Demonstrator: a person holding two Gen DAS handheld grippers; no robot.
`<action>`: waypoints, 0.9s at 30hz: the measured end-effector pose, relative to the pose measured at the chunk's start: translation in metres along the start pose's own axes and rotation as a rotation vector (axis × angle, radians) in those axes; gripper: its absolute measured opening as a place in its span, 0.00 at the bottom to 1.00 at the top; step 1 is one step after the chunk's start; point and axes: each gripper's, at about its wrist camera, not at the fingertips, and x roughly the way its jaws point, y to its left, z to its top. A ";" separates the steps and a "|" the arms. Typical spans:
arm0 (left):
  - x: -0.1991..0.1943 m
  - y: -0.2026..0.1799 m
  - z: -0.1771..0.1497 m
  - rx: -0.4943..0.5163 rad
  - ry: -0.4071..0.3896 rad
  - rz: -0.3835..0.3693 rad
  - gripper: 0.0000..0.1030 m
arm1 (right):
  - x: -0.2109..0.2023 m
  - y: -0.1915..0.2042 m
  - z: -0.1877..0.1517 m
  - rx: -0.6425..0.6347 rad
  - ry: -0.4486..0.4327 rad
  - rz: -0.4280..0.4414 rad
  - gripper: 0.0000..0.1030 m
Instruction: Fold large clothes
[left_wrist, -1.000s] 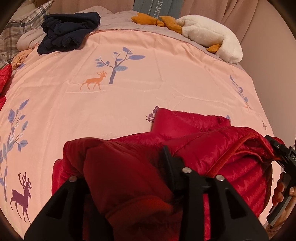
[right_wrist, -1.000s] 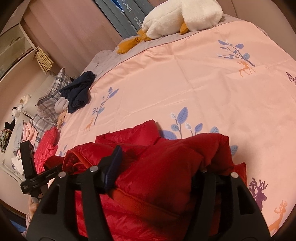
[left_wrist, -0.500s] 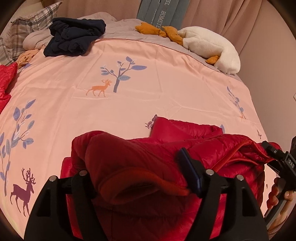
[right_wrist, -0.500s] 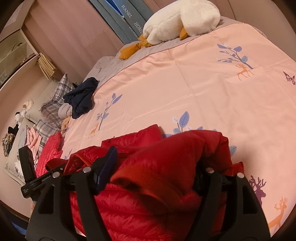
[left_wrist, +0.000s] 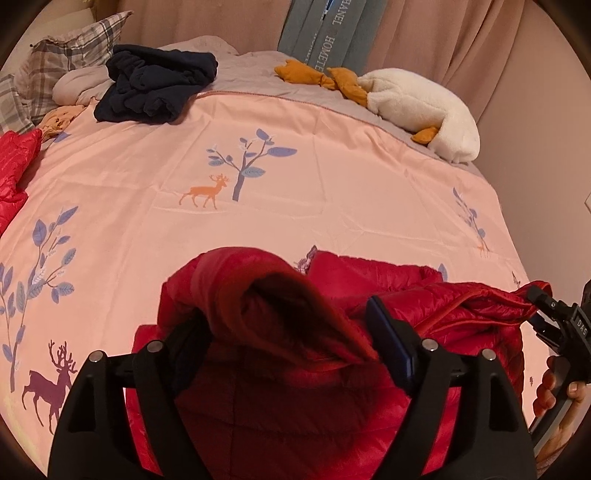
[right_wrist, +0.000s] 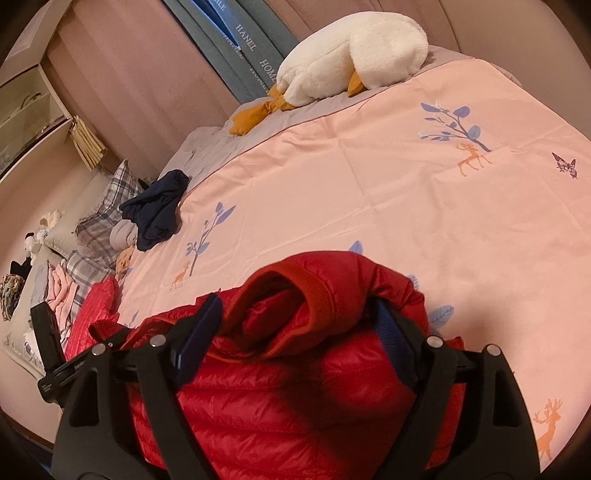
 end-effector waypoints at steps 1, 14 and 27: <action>-0.001 0.000 0.001 0.001 -0.010 0.005 0.80 | 0.001 0.000 0.001 0.000 -0.002 -0.004 0.82; -0.007 0.030 0.022 -0.033 -0.098 0.106 0.91 | -0.002 -0.007 0.023 -0.010 -0.082 -0.133 0.82; 0.011 0.021 -0.006 0.073 -0.009 0.022 0.91 | 0.039 0.029 -0.035 -0.294 0.111 -0.186 0.82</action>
